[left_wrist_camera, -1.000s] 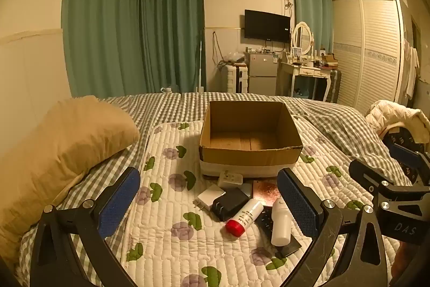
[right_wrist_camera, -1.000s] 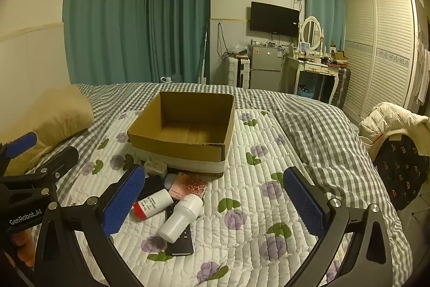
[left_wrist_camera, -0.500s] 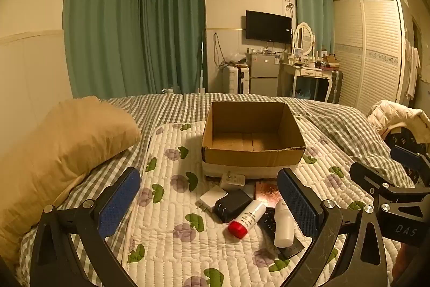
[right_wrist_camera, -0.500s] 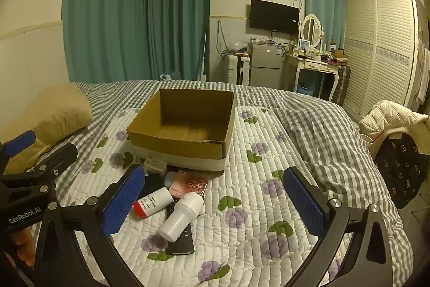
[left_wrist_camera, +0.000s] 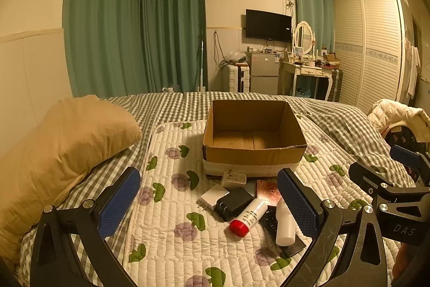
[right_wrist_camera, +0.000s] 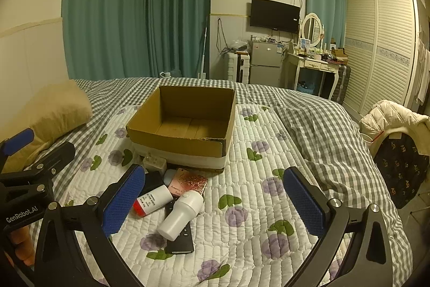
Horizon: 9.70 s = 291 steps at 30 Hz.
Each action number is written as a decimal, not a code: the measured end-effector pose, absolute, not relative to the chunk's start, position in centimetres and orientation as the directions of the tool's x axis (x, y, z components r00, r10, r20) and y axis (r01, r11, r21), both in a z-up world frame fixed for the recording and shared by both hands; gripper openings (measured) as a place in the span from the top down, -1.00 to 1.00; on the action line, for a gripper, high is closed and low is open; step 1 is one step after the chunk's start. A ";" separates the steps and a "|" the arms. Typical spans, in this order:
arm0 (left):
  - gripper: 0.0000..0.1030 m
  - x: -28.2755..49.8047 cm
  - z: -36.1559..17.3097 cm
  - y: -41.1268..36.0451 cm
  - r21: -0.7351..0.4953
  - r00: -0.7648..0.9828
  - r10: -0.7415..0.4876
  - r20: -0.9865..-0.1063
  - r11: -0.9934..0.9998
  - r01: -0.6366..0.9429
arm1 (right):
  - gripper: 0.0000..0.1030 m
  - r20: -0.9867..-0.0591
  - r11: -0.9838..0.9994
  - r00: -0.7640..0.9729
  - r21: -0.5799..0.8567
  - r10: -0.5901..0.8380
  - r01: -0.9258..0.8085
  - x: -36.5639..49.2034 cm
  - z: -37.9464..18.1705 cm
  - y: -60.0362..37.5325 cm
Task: Organize rigid objects
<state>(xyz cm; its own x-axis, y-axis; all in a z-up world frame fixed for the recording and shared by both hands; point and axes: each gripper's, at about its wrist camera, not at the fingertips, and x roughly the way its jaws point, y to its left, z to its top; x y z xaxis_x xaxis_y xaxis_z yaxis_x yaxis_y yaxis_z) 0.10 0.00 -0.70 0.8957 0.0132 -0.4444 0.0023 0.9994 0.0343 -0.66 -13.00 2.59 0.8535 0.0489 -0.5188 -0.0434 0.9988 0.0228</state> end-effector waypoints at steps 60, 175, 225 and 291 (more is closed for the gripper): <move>-1.00 6.1 -8.6 1.5 0.053 0.790 0.021 -0.612 0.999 0.014 | -0.69 -0.773 0.998 0.631 0.049 0.065 -0.043 6.7 -7.7 -10.7; -0.99 4.6 -8.7 2.7 0.022 0.724 -0.054 -0.688 0.995 0.095 | -0.79 -0.755 0.982 0.638 0.046 0.154 -0.182 7.4 -3.7 -11.0; 0.00 16.8 -17.3 -1.8 -0.029 0.527 -0.243 -0.814 0.924 0.381 | 0.19 -0.788 0.985 0.592 0.142 0.170 -0.094 12.0 -10.3 -12.8; 0.25 32.0 -7.6 -3.2 0.040 0.703 -0.178 -0.689 0.959 0.281 | 0.20 -0.668 0.987 0.727 0.110 0.160 -0.116 29.8 -2.7 -13.3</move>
<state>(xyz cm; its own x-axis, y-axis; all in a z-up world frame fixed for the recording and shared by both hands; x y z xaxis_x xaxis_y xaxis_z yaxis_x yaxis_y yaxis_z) 31.97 -3.20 -7.62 0.7031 -0.1776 -0.6886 0.2813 0.9588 0.0399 29.81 -13.32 -2.72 0.7266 0.1601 -0.6681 -0.1161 0.9871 0.1102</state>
